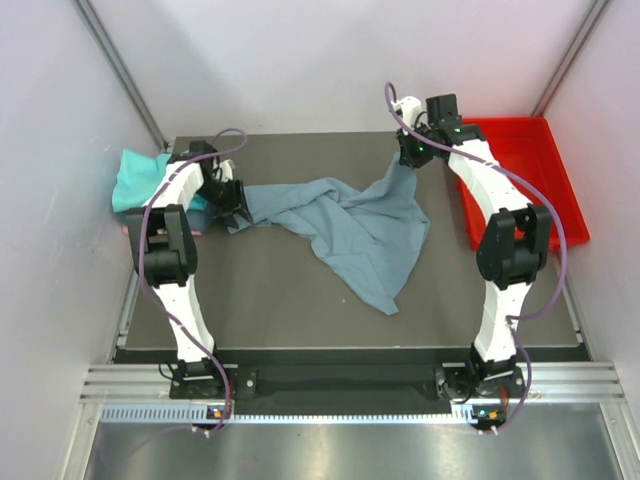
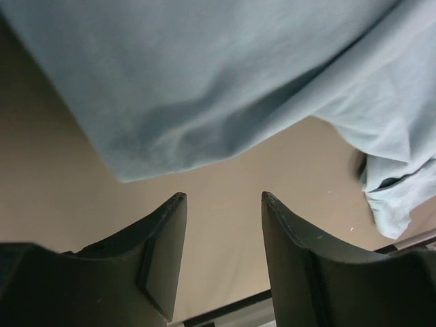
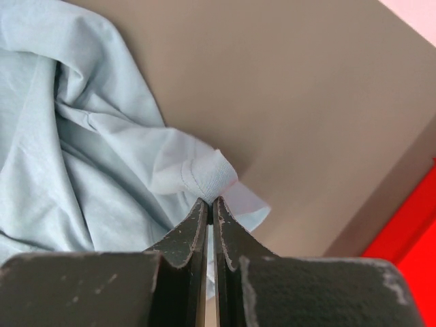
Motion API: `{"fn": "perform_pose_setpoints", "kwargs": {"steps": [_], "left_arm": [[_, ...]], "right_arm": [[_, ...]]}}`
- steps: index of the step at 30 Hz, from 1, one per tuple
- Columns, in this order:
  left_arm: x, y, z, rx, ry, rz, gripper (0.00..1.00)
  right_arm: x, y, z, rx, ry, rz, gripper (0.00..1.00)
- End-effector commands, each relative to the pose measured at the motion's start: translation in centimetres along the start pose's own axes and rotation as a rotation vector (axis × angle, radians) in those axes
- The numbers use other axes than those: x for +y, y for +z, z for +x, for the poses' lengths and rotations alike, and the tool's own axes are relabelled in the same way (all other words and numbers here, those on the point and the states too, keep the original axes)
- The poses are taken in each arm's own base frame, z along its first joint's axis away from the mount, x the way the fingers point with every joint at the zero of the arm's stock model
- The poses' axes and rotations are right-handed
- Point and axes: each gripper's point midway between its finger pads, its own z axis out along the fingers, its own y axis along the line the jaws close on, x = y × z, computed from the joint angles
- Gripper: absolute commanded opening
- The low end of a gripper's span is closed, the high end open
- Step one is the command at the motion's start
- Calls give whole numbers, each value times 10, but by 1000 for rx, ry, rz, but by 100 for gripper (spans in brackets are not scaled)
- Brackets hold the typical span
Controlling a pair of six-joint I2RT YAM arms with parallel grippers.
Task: Fold and stack the t-shirts
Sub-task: Flatten the tshirt out
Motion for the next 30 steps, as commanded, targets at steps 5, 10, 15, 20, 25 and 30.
{"fn": "perform_pose_setpoints", "kwargs": {"steps": [5, 10, 15, 20, 25, 30], "left_arm": [[21, -19, -5, -46, -61, -98, 53], [35, -16, 2, -24, -85, -145, 54], [43, -1, -2, -8, -92, -154, 54], [45, 12, -12, -1, -83, -144, 42], [35, 7, -24, -39, -81, -103, 0], [5, -31, -46, -154, -23, -23, 0]], "right_arm": [[12, 5, -21, -52, -21, -21, 0], [12, 8, -21, -50, -20, -25, 0], [11, 8, -23, -56, -22, -20, 0], [9, 4, -25, -58, -31, -7, 0], [7, 0, -24, -56, -38, 12, 0], [-4, -24, -42, -98, -48, 95, 0]]}}
